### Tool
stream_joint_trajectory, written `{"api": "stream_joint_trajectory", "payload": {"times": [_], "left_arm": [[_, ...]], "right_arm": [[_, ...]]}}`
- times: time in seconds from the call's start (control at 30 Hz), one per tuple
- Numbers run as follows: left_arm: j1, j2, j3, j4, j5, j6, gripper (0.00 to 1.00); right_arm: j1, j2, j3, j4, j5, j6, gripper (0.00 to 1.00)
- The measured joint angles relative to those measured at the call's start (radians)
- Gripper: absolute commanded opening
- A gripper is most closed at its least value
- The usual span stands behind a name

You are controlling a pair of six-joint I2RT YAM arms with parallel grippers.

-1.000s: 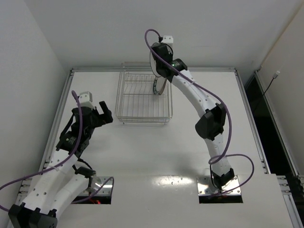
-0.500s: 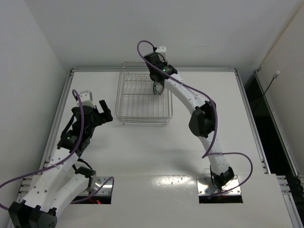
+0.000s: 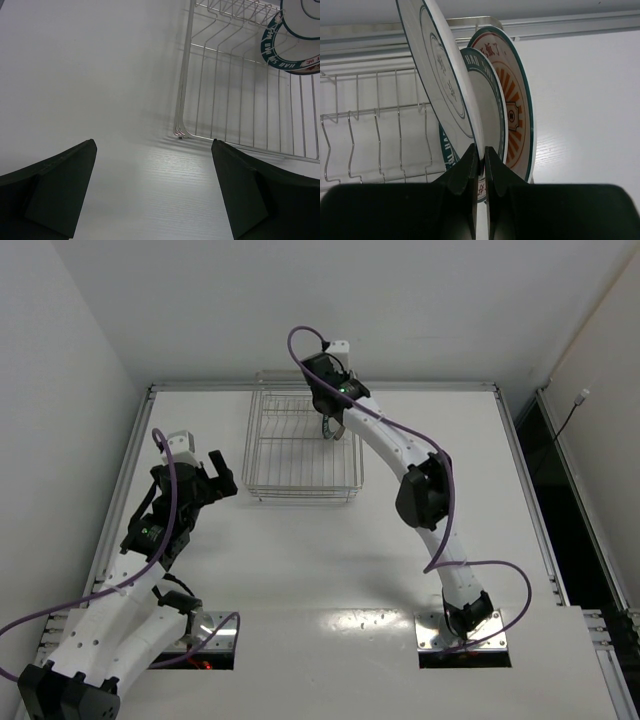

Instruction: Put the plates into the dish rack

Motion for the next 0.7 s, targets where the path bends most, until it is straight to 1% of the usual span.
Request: {"api": "stream_joint_trajectory", "payload": {"times": [0.33,0.5,0.63,0.7], "left_arm": [[0.0,0.0,0.0,0.0,-0.008,0.0,0.99],[0.0,0.0,0.0,-0.001,-0.008,0.0,0.99],[0.0,-0.001,0.0,-0.001,-0.008,0.0,0.99],[0.0,-0.001,0.0,0.0,-0.008,0.0,0.99]], "right_arm": [[0.02,0.0,-0.006,-0.021,-0.024,0.032,0.0],[0.021,0.0,-0.048,-0.021,-0.053,0.071,0.0],[0.02,0.0,-0.102,0.014,-0.081,0.098,0.0],[0.019,0.0,-0.12,0.027,-0.104,0.11,0.11]]}}
